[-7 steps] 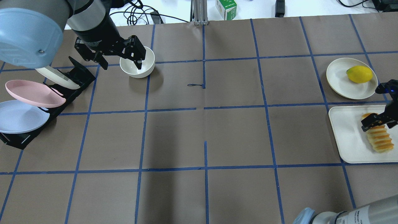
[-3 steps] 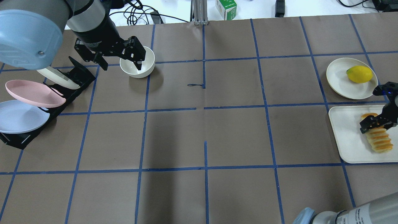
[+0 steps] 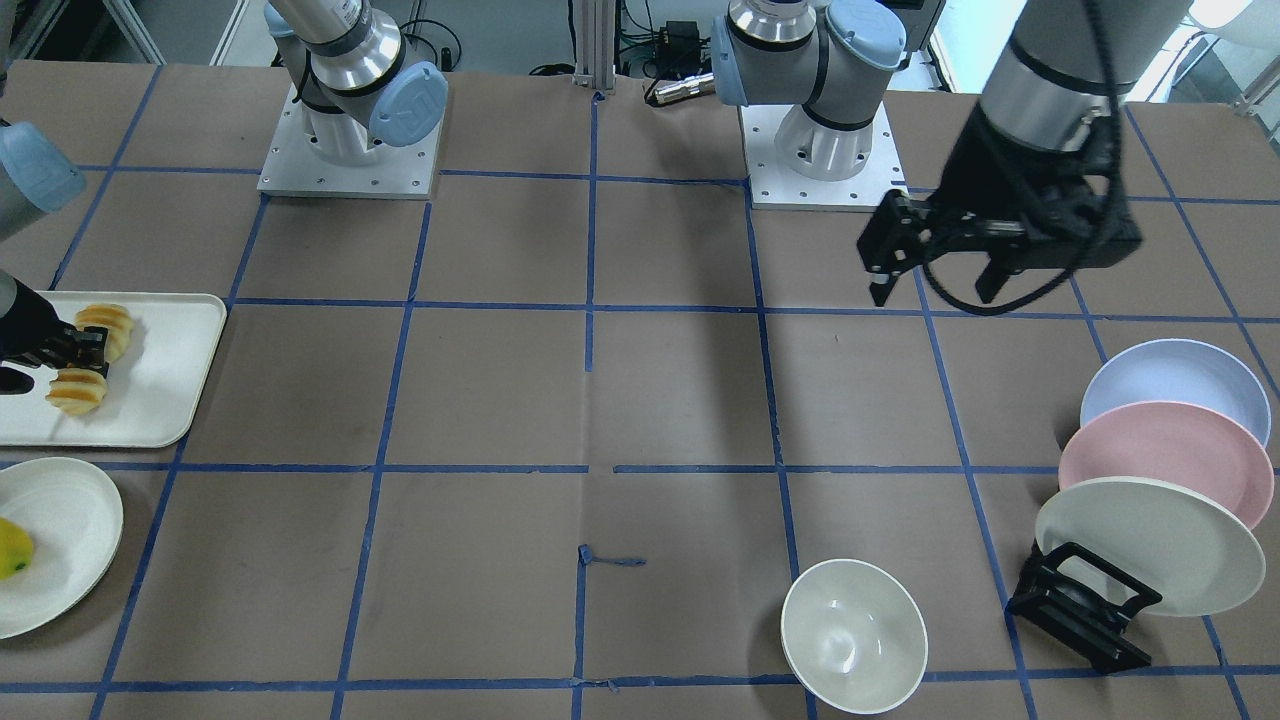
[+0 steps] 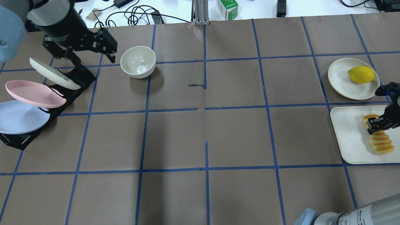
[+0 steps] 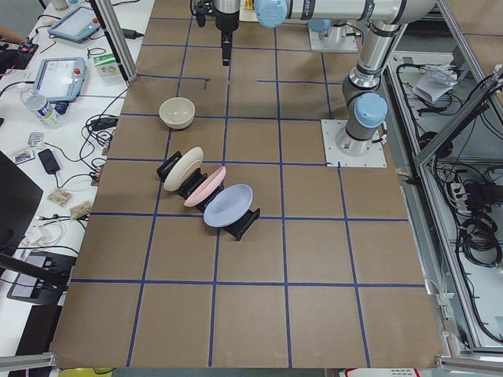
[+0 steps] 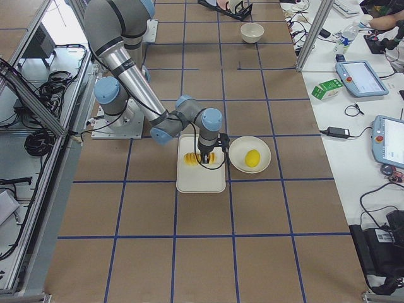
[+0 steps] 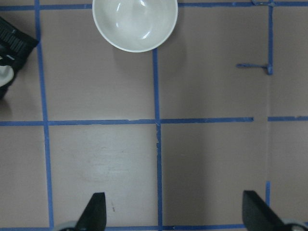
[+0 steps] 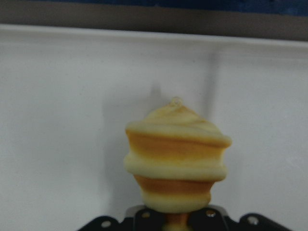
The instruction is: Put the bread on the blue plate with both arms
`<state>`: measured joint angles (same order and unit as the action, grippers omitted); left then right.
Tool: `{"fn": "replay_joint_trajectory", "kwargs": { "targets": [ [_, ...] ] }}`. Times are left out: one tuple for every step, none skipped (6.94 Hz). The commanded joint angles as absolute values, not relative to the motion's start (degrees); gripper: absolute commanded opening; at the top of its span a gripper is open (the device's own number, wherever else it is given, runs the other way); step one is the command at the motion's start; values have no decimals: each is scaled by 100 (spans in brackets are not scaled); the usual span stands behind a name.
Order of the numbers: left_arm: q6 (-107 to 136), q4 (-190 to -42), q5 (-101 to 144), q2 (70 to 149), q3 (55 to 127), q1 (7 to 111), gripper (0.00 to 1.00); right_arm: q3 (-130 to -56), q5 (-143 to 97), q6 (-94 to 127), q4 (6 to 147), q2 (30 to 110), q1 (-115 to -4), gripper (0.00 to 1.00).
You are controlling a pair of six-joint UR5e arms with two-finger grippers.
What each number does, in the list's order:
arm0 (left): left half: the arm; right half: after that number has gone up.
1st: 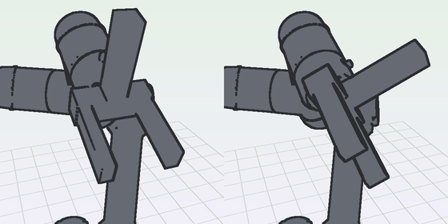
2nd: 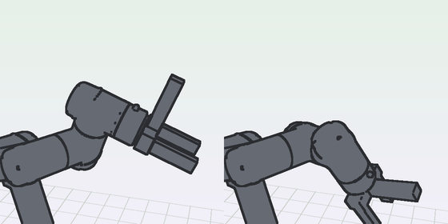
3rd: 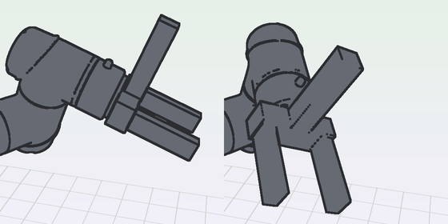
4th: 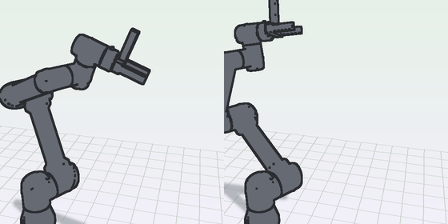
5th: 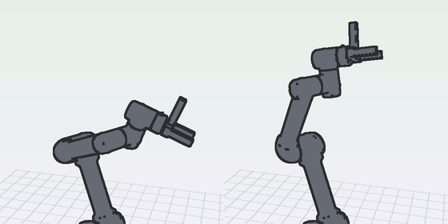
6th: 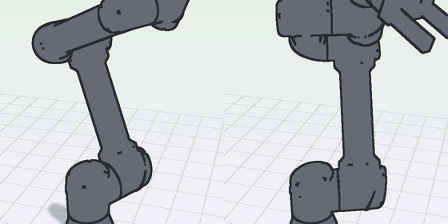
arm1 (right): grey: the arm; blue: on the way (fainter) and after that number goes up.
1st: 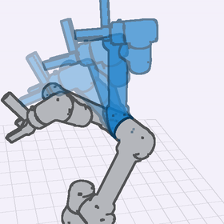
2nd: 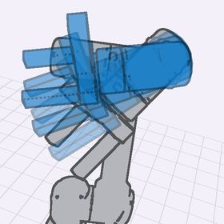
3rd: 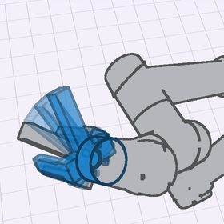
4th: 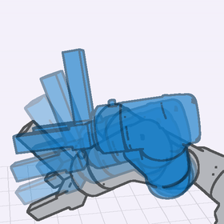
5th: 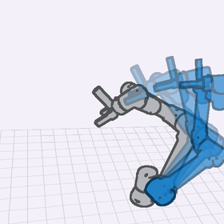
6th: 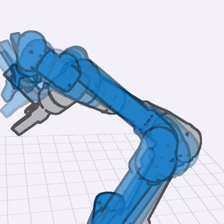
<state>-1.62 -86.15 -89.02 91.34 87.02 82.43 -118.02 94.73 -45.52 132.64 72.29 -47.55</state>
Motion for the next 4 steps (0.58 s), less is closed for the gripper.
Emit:
{"fn": "replay_joint_trajectory", "kwargs": {
  "targets": [
    [-167, -8622, -8938, 8948, 8649, 7247, 100, -11751, 9466, -4535, 12774, 7661, -4772, 0],
    [-184, -8552, -8912, 8947, 8709, 6694, 100, -11751, 9422, -4326, 12414, 8003, -4816, 0],
    [-254, -8552, -8834, 9095, 8727, 5871, 100, -11742, 9370, -4133, 12262, 8224, -4903, 0],
    [-568, -8569, -8824, 9236, 8797, 5314, 100, -11725, 9404, -4122, 12252, 8340, -5052, 0]
  ]
}}
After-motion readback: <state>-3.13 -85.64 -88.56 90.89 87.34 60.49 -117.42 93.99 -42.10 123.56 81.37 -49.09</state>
